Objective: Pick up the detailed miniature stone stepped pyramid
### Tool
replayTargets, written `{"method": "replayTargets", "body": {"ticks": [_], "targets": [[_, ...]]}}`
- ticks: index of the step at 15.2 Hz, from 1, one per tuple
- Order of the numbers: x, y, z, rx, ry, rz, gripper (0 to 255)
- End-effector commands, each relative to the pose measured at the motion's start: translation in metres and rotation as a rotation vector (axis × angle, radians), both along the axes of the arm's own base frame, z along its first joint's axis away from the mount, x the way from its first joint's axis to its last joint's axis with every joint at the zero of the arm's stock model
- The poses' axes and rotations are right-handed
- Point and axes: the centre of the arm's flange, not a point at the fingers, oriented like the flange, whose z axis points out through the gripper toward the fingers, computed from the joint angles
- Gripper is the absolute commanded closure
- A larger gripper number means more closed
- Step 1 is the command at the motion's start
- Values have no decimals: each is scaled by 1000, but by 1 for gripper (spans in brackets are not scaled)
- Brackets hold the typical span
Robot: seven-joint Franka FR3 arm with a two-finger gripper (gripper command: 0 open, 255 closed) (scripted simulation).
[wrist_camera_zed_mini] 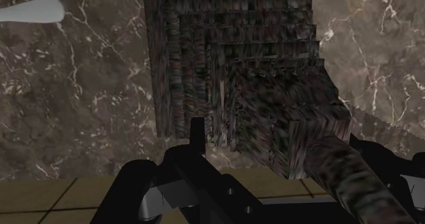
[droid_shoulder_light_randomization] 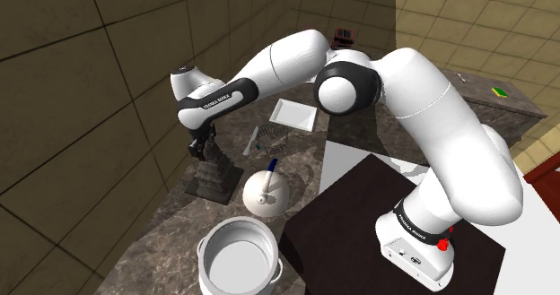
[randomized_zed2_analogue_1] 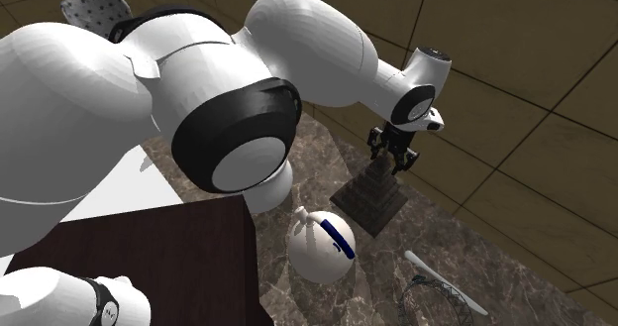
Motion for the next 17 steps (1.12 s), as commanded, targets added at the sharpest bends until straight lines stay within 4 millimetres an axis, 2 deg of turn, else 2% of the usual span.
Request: {"method": "replayTargets", "body": {"ticks": [1,3,17], "targets": [[0,-1,-1,-1,0,-1,255],[-1,0,-1,-1,0,-1,255],[-1,0,73,-1,0,-1,255]]}}
